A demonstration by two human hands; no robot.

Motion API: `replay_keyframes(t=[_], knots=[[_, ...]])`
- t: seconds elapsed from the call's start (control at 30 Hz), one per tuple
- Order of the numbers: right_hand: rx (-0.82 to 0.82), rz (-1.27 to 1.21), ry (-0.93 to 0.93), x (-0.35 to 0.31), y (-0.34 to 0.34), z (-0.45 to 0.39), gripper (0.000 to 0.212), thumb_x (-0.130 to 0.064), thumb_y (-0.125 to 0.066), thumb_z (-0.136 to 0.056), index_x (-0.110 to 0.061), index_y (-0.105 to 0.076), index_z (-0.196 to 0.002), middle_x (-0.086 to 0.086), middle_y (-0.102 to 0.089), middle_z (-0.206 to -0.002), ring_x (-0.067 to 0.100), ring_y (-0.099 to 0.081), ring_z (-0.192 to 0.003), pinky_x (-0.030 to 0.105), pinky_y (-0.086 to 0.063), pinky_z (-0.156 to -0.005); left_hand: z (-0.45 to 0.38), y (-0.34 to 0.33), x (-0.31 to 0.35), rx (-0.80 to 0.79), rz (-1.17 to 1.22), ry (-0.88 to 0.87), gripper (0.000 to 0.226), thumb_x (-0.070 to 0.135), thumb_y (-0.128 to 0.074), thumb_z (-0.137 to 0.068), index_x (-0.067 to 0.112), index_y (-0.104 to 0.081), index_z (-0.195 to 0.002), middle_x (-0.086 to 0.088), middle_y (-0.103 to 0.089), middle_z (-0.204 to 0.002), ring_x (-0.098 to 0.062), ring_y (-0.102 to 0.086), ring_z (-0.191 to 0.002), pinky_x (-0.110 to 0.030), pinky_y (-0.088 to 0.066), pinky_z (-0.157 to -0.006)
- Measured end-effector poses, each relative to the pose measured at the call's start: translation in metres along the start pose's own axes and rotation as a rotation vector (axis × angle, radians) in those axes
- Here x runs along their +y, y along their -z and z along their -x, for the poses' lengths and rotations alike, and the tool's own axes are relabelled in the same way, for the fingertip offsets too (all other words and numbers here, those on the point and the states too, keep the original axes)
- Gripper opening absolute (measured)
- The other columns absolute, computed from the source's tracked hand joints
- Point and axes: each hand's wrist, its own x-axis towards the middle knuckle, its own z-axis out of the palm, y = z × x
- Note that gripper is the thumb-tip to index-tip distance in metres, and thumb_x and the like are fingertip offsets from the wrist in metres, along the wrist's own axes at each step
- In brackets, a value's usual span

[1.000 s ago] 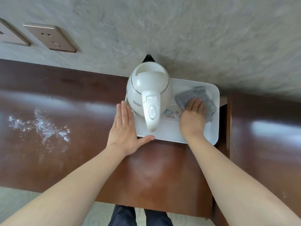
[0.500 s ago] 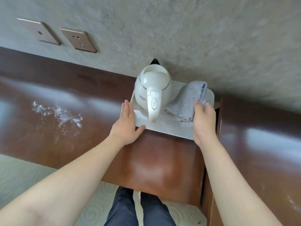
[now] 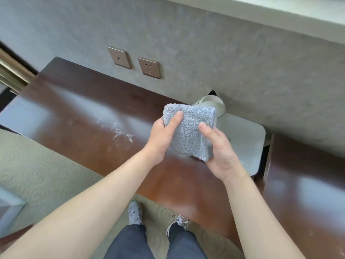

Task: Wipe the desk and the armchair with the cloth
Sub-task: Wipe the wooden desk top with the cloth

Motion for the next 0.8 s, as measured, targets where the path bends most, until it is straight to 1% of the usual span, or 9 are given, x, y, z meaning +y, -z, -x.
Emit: replay_keyframes(t=[0.1, 0.2, 0.3, 0.37, 0.43, 0.53, 0.6, 0.7, 0.8], knots=[[0.033, 0.117, -0.013, 0.024, -0.012, -0.005, 0.035, -0.034, -0.067, -0.091, -0.016, -0.071, -0.12, 0.01, -0.072, -0.121, 0.023, -0.069, -0.111, 0.031, -0.058, -0.082, 0.008, 0.035, 0.003, 0.118, -0.116, -0.096, 0.01, 0.027, -0.073, -0.095, 0.017, -0.071, -0.097, 0.006, -0.079, -0.088, -0.008, -0.074, -0.082, -0.023, -0.055, -0.069], [0.087, 0.208, -0.032, 0.054, -0.035, -0.013, 0.033, -0.048, -0.075, -0.082, -0.027, -0.077, -0.107, 0.004, -0.075, -0.114, 0.017, -0.072, -0.102, 0.023, -0.056, -0.077, 0.013, 0.08, 0.009, 0.071, -0.201, -0.167, 0.016, 0.023, -0.078, -0.09, 0.012, -0.071, -0.097, -0.007, -0.078, -0.092, -0.015, -0.072, -0.082, -0.032, -0.058, -0.072], [0.04, 0.186, -0.054, 0.087, -0.071, -0.023, 0.066, -0.061, -0.084, -0.067, -0.026, -0.07, -0.12, 0.004, -0.07, -0.126, 0.02, -0.067, -0.116, 0.03, -0.05, -0.096, 0.018, 0.13, 0.018, -0.018, -0.218, -0.194, 0.013, 0.021, -0.082, -0.085, 0.018, -0.072, -0.093, 0.0, -0.076, -0.087, -0.013, -0.07, -0.079, -0.031, -0.058, -0.072], [-0.033, 0.171, -0.087, 0.106, -0.097, -0.03, 0.093, -0.064, -0.084, -0.063, -0.018, -0.055, -0.139, 0.007, -0.06, -0.141, 0.023, -0.055, -0.133, 0.038, -0.038, -0.111, 0.021, 0.163, 0.026, -0.118, -0.167, -0.168, 0.017, 0.025, -0.081, -0.082, 0.02, -0.072, -0.096, 0.003, -0.076, -0.088, -0.011, -0.072, -0.081, -0.026, -0.059, -0.069], [-0.107, 0.125, -0.122, 0.125, -0.121, -0.038, 0.101, -0.06, -0.082, -0.068, -0.012, -0.044, -0.148, 0.011, -0.051, -0.149, 0.026, -0.046, -0.14, 0.042, -0.034, -0.117, 0.021, 0.196, 0.03, -0.198, -0.099, -0.13, 0.023, 0.026, -0.08, -0.083, 0.016, -0.071, -0.101, 0.001, -0.077, -0.092, -0.013, -0.073, -0.085, -0.025, -0.058, -0.07], [-0.12, 0.013, -0.184, 0.152, -0.158, -0.046, 0.075, -0.047, -0.076, -0.082, -0.011, -0.051, -0.143, 0.016, -0.054, -0.146, 0.03, -0.051, -0.135, 0.043, -0.045, -0.109, 0.014, 0.241, 0.027, -0.197, -0.196, -0.116, 0.021, 0.022, -0.079, -0.088, 0.01, -0.069, -0.102, 0.0, -0.076, -0.092, -0.013, -0.072, -0.084, -0.029, -0.058, -0.074], [-0.019, 0.019, -0.212, 0.17, -0.179, -0.053, 0.052, -0.038, -0.065, -0.093, -0.011, -0.058, -0.137, 0.014, -0.062, -0.137, 0.028, -0.06, -0.127, 0.039, -0.054, -0.097, 0.006, 0.266, 0.018, -0.115, -0.306, -0.1, 0.021, 0.027, -0.08, -0.088, 0.014, -0.069, -0.101, 0.001, -0.077, -0.092, -0.013, -0.072, -0.083, -0.034, -0.058, -0.077], [0.217, -0.006, -0.25, 0.188, -0.198, -0.063, 0.051, -0.039, -0.059, -0.092, -0.007, -0.06, -0.132, 0.011, -0.072, -0.122, 0.024, -0.069, -0.112, 0.034, -0.059, -0.082, -0.01, 0.299, 0.0, -0.043, -0.603, -0.037, 0.026, 0.045, -0.076, -0.088, 0.024, -0.068, -0.102, 0.009, -0.074, -0.087, -0.006, -0.069, -0.085, -0.034, -0.054, -0.083], [0.362, -0.1, -0.218, 0.19, -0.194, -0.076, 0.047, -0.037, -0.056, -0.095, -0.005, -0.06, -0.129, 0.01, -0.074, -0.116, 0.023, -0.071, -0.108, 0.042, -0.057, -0.09, -0.025, 0.329, -0.022, -0.045, -0.735, 0.042, 0.025, 0.057, -0.065, -0.091, 0.037, -0.065, -0.106, 0.019, -0.073, -0.091, 0.008, -0.065, -0.085, -0.024, -0.051, -0.082]])
